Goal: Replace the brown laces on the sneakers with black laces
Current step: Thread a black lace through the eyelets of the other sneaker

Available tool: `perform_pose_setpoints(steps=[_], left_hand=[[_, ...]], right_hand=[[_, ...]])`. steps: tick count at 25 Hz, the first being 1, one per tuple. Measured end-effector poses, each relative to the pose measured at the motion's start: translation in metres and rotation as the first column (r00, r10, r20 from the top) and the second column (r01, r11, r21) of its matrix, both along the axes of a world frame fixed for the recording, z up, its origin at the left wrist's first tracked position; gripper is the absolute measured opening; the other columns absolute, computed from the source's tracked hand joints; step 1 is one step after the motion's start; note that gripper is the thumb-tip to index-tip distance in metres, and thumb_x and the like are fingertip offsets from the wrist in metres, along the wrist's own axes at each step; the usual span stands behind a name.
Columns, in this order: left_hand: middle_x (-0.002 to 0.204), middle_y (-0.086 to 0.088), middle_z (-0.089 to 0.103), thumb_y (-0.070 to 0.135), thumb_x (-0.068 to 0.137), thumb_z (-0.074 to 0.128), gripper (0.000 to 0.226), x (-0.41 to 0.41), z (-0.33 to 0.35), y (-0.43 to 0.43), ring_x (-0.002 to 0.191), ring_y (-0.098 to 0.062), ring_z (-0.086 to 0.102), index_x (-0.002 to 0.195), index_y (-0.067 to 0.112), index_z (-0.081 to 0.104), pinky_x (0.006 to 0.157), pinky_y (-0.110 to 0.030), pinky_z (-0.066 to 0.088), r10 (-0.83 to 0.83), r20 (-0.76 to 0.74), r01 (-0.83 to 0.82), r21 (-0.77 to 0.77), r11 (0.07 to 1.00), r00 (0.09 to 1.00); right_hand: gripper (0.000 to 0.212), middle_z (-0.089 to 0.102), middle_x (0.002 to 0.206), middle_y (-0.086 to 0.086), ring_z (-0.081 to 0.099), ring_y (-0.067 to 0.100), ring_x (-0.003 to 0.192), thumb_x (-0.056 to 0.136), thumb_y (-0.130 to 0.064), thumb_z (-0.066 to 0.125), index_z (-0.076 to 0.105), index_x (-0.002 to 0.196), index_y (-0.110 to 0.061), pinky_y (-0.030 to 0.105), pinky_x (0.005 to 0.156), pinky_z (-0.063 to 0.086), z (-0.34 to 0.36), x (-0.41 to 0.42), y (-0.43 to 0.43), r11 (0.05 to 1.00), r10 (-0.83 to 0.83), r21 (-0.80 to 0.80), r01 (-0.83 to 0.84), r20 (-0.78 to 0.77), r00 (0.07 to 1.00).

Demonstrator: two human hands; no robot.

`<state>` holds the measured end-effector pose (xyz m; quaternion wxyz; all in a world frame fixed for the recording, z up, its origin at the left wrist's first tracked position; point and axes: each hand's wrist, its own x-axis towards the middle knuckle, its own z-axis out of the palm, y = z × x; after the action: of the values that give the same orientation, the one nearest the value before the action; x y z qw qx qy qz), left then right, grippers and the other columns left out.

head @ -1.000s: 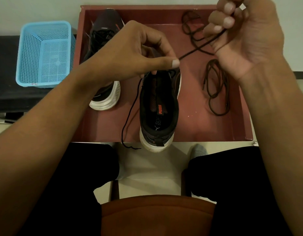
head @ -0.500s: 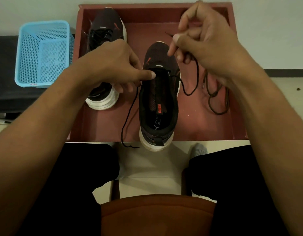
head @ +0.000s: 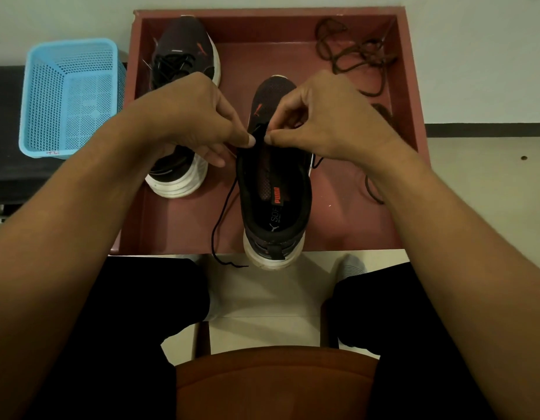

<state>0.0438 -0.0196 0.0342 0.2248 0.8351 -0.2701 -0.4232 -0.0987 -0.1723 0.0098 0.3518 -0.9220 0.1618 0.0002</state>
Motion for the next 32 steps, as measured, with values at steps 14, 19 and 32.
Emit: perform_pose_setpoints(steps=[14,19,32], left_hand=[[0.074,-0.004,0.078,0.017,0.093,0.077,0.011,0.0,-0.002,0.001,0.068,-0.015,0.078,0.096,0.006,0.078,0.059,-0.021,0.062,0.002,-0.044,-0.002,-0.01,1.0,0.999],[0.076,0.0,0.079,0.016,0.101,0.066,0.012,0.003,-0.001,0.003,0.071,-0.013,0.078,0.099,0.01,0.076,0.059,-0.018,0.06,-0.043,-0.043,0.041,-0.043,0.998,0.998],[0.091,-0.004,0.073,0.038,0.083,0.079,0.026,0.009,-0.008,0.007,0.084,-0.027,0.067,0.094,0.015,0.074,0.082,-0.048,0.06,-0.621,0.474,0.466,0.412,0.783,0.624]], right_hand=[[0.011,0.076,0.091,-0.015,0.063,-0.002,0.081,0.091,-0.032,0.076,0.083,0.098,-0.026,0.001,0.067,0.036,-0.017,0.011,0.021,0.987,-0.018,-0.157,0.021,0.022,1.0],[0.012,0.077,0.097,-0.014,0.065,-0.001,0.087,0.092,-0.033,0.078,0.083,0.101,-0.026,0.004,0.074,0.042,-0.017,0.01,0.02,0.99,-0.021,-0.14,0.022,0.008,1.0],[0.024,0.077,0.108,-0.01,0.069,0.004,0.1,0.09,-0.035,0.081,0.081,0.111,-0.024,0.021,0.091,0.054,-0.013,0.008,0.015,0.985,0.042,-0.165,-0.049,-0.047,0.998]])
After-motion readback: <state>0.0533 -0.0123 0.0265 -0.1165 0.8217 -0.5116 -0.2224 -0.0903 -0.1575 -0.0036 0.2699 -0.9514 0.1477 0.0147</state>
